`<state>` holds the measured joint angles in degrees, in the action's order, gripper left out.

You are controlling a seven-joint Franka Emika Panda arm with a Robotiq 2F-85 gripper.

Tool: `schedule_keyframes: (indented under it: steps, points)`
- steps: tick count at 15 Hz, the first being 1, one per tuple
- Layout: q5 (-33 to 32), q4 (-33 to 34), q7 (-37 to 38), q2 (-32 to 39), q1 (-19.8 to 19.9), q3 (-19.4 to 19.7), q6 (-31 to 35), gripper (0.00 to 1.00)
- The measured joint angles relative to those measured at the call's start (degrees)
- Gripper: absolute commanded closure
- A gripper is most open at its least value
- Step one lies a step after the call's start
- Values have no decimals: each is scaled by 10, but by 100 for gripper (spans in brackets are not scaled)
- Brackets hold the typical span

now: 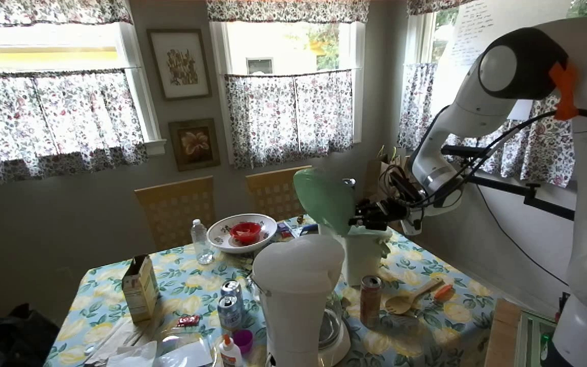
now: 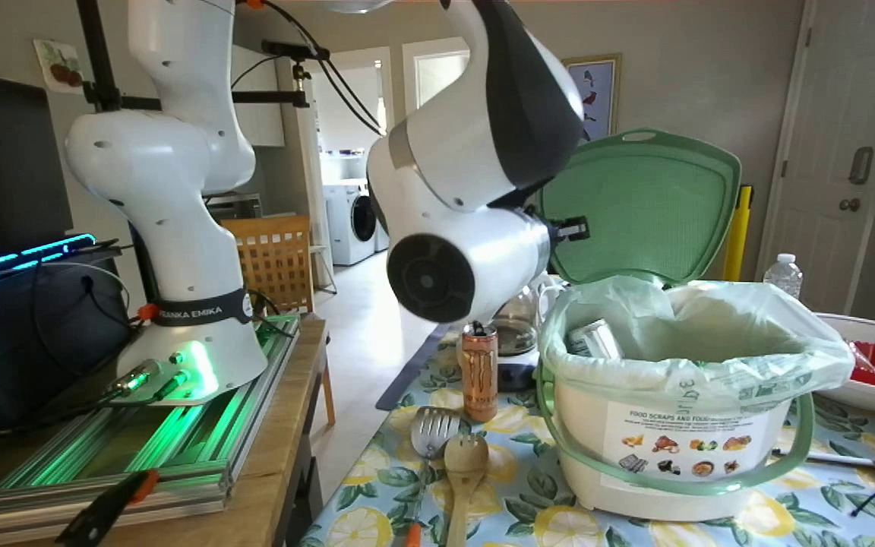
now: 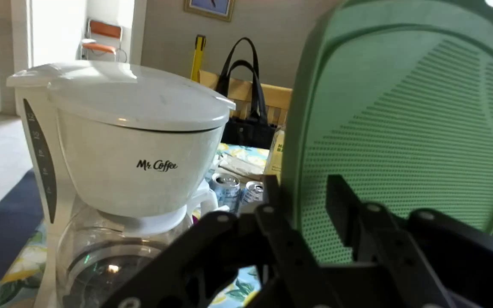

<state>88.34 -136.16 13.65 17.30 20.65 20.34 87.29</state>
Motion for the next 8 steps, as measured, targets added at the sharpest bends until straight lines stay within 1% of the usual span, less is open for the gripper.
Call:
schedule_keyframes:
  steps: [2,3,5,8]
  points:
    - [-27,-1,11,-54,-20,4,60,20]
    - [-46,-3,21,-86,-30,4,93,12]
    - [-91,-3,45,-150,-46,0,157,0]
    - [-168,-3,80,-232,-51,-21,244,0]
